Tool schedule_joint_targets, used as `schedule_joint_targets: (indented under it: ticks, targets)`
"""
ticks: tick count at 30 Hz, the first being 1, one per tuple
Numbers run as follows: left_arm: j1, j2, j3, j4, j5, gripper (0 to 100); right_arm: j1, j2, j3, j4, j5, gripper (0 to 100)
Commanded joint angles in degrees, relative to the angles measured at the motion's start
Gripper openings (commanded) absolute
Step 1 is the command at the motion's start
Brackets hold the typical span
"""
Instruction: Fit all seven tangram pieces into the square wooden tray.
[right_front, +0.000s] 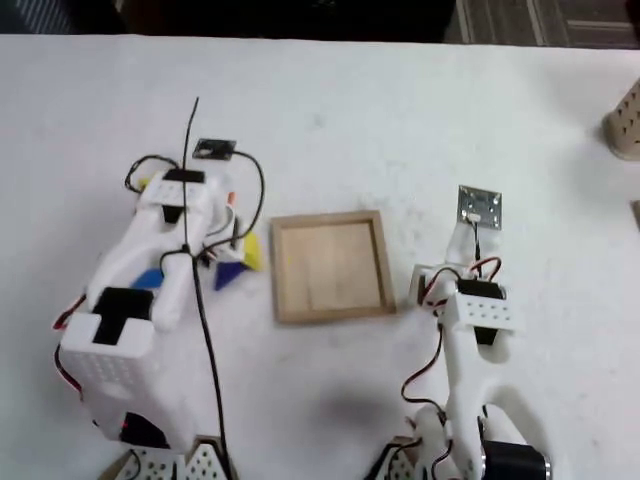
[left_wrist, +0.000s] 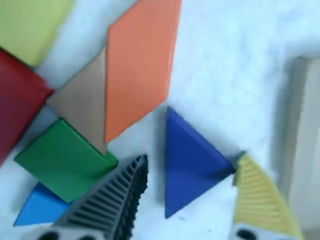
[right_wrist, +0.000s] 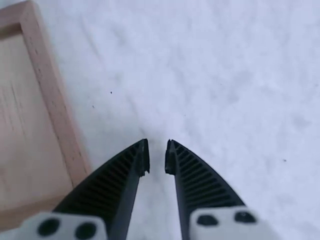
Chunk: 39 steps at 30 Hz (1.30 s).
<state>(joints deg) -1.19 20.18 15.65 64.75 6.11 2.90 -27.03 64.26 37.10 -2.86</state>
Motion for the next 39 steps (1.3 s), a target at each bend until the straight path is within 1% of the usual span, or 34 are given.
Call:
schedule_joint_targets:
  ticks: [1, 4, 13, 16, 21, 29, 31, 34, 39]
  targets:
    - [-0.4, 0.4, -2.5, -0.3, -5.3, 19, -0.3, -1.7, -0.3, -1.0, 0.8, 6.0]
    - [-0.4, 0.3, -2.4, -0.2, -6.3, 16, -0.3, -1.7, -0.3, -1.0, 0.8, 6.0]
    - [-0.4, 0.0, -2.4, 0.0, -6.3, 15, -0.5, -1.7, -0.3, -1.0, 0.8, 6.0]
    - [0.1, -0.1, -3.9, 2.8, -6.3, 15, -0.5, -1.7, -0.3, -1.0, 0.8, 6.0]
    - [3.5, -0.1, -8.1, 10.2, -6.2, 15, -0.5, -1.7, -0.3, -1.0, 0.8, 6.0]
    - [4.4, -0.1, -9.4, 11.2, -6.2, 15, -0.2, -1.8, -0.3, -1.0, 0.8, 6.0]
    - [5.4, -0.1, -11.2, 12.5, -6.2, 15, -0.2, -1.8, -0.3, -1.0, 0.8, 6.0]
    - [8.3, -0.1, -15.8, 17.1, -6.1, 15, -0.1, -2.1, -0.3, -1.0, 0.8, 6.0]
    - [15.1, -0.1, -23.5, 23.1, -0.8, 15, 1.7, -2.2, -0.3, -1.0, 0.8, 6.0]
